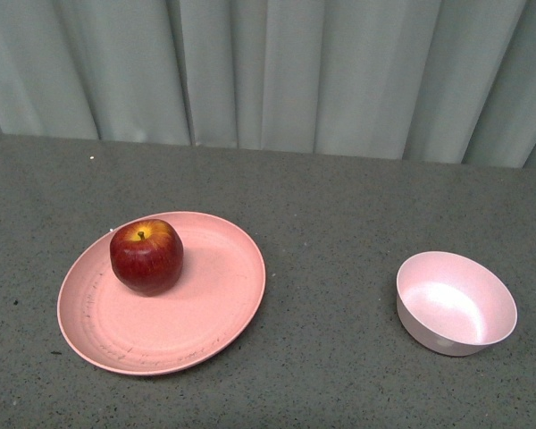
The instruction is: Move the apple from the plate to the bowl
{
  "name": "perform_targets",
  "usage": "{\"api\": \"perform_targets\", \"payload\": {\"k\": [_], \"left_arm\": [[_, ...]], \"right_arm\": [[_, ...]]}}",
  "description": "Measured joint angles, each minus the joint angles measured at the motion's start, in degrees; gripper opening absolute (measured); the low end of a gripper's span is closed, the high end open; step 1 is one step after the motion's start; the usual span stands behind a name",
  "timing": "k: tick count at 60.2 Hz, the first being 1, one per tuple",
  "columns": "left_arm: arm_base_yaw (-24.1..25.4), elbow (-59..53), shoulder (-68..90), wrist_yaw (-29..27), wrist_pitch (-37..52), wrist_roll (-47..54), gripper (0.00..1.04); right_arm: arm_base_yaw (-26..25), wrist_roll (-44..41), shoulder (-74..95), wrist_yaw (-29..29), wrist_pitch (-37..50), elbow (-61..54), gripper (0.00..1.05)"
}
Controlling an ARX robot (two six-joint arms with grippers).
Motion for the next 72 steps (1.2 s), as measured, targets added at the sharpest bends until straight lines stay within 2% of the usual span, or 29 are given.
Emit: {"api": "perform_targets", "payload": {"k": [72], "left_arm": [[0.0,0.0,0.0,0.0,0.0,0.0,0.98]], "right_arm": [[0.0,0.0,0.0,0.0,0.0,0.0,0.95]]}}
